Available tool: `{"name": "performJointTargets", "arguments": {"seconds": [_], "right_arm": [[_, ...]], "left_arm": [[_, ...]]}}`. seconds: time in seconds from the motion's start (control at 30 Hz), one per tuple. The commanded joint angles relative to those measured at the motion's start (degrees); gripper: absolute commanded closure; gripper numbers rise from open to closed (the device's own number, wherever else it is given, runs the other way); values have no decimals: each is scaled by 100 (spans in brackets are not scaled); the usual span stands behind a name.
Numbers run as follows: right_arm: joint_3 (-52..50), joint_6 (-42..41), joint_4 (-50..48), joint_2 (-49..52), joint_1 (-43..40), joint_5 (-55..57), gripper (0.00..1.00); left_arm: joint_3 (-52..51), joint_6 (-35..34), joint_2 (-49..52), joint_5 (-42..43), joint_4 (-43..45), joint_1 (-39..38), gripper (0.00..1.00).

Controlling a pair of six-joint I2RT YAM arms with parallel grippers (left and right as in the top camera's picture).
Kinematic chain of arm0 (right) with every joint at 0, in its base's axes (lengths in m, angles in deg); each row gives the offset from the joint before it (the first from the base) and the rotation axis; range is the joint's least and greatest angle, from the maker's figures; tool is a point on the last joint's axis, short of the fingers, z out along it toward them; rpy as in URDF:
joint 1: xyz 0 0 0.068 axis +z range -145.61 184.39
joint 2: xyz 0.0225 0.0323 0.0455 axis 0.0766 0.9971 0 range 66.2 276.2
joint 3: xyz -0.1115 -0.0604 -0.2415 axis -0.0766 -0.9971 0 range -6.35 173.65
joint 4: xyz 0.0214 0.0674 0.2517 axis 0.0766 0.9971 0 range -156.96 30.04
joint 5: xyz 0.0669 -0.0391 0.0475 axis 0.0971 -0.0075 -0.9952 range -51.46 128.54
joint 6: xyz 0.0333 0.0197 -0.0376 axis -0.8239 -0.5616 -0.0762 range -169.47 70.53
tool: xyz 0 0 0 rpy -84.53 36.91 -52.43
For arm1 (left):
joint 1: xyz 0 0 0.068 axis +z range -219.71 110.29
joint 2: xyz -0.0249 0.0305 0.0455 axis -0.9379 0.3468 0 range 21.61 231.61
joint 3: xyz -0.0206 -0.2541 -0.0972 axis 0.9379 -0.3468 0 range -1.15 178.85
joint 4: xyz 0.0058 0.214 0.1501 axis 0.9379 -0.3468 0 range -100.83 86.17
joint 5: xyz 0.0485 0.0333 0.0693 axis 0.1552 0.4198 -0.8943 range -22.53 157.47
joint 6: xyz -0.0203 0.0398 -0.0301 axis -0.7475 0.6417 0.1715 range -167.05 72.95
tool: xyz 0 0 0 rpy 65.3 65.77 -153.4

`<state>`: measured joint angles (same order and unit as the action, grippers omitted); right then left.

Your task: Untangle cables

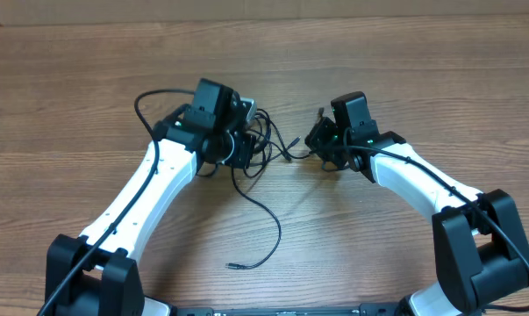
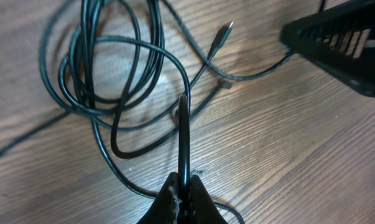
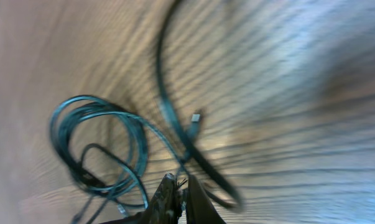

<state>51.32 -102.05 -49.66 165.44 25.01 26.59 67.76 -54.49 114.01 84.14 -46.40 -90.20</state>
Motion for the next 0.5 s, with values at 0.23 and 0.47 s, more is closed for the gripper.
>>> {"name": "performJointTargets", "arguments": {"seconds": [0.23,0.47], "right_arm": [[-31,59,518,-129,-11,892,85],[-31,59,826,-129,-11,1449,74]], "left_arm": [[-514,-356,-79,289,374,-177,96],[-516,-463,-79,289,415,-299,96]]}}
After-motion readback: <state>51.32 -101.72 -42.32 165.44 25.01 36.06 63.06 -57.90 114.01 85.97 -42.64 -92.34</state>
